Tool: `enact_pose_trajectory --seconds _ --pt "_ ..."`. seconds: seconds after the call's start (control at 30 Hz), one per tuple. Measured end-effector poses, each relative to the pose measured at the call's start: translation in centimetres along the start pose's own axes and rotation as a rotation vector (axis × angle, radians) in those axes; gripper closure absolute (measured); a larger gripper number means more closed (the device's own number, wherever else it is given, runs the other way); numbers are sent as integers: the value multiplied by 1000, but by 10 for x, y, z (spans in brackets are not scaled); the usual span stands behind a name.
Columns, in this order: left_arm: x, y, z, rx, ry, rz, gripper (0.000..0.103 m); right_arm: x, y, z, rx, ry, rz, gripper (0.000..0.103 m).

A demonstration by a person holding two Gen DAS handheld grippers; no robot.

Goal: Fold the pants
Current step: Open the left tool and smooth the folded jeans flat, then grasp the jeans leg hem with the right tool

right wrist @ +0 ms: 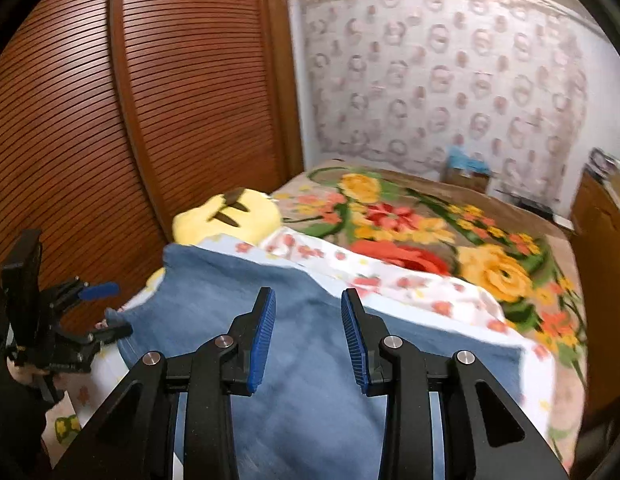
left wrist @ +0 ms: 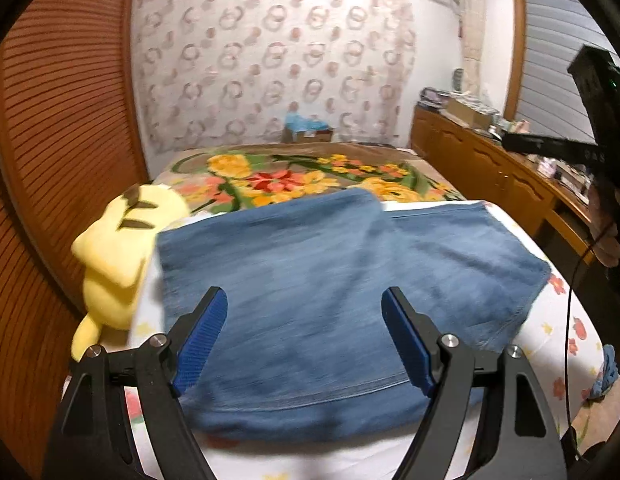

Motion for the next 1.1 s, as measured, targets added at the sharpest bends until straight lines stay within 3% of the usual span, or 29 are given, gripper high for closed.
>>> enact_pose_trajectory --seconds 0.23,0.47,0.87,1.1 --pt "53 -7 -20 14 -71 69 23 46 72 44 -3 -47 123 60" --pt "92 -15 -31 10 -114 117 23 66 119 76 -13 -111 185 60" --pt "128 -43 -12 -73 -147 154 23 81 135 122 -124 -235 264 60" --pt "135 -55 2 -116 -143 152 23 91 112 106 -186 -275 291 60"
Point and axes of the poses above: each gripper's, at about its wrist camera, not at the fingertips, and y roughly against the way its jaws point, x to its right, z to its underside, the point moved 1 cm from there along -y, roughly the way its jaws point, and after that the axes turned 8 degrees about -y, right-handed, at the moved point
